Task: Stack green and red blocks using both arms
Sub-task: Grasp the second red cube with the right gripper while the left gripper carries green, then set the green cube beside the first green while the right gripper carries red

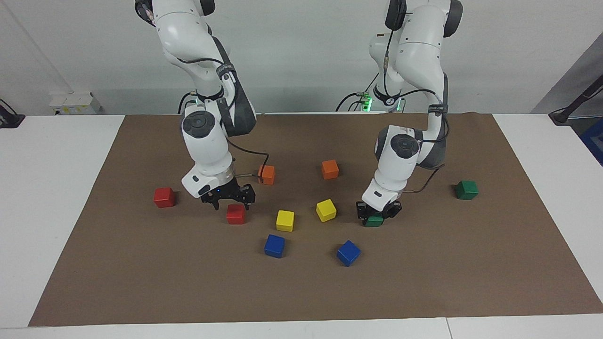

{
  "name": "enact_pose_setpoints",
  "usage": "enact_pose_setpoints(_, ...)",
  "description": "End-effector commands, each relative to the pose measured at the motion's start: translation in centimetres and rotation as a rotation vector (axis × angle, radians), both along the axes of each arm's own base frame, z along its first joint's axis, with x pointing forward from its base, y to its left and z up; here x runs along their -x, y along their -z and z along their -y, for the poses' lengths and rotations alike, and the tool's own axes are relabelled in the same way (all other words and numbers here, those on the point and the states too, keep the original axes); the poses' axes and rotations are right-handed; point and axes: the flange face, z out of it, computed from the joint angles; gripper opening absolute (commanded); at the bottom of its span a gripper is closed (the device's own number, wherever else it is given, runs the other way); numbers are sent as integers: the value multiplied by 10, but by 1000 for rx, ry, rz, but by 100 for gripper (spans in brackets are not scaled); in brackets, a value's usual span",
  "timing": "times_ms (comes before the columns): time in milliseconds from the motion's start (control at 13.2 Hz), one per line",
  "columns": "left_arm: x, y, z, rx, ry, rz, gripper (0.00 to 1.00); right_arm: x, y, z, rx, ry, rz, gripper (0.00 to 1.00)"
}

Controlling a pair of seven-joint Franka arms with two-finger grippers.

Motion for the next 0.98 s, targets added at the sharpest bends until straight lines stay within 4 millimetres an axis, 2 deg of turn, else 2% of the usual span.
enact_pose_setpoints(0, -16, -36, -32, -20, -51, -13, 0, 14, 15, -3, 3, 24, 10, 99)
enact_pose_setpoints(151, -17, -78, -82, -22, -106, -15, 0, 13, 22, -4, -2, 33, 17, 99)
enact_pose_setpoints(302, -12, -105, -130, -44, -66, -54, 0, 13, 32, -3, -5, 35, 24, 99)
enact_pose_setpoints(378, -10, -113, -157, -55, -25, -71, 0, 13, 33, -4, -5, 33, 22, 94)
enact_pose_setpoints(453, -5, -119, -186, -59, -4, -83, 0, 13, 33, -3, -3, 32, 19, 78)
enact_pose_setpoints(604, 8, -124, -233, -67, 60, -87, 0, 13, 32, -3, -2, 32, 17, 29)
enact_pose_setpoints(680, 14, -125, -253, -71, 90, -88, 0, 13, 33, 1, 0, 36, 11, 13)
enact_pose_setpoints(756, 20, -120, -273, -73, 115, -95, 0, 11, 31, 3, 3, 37, 9, 4)
enact_pose_setpoints(831, 24, -119, -288, -76, 144, -95, 0, 8, 25, 8, 8, 39, 2, 3)
enact_pose_setpoints(907, 28, -116, -306, -78, 160, -98, 0, 2, 10, 16, 35, 33, -8, 3)
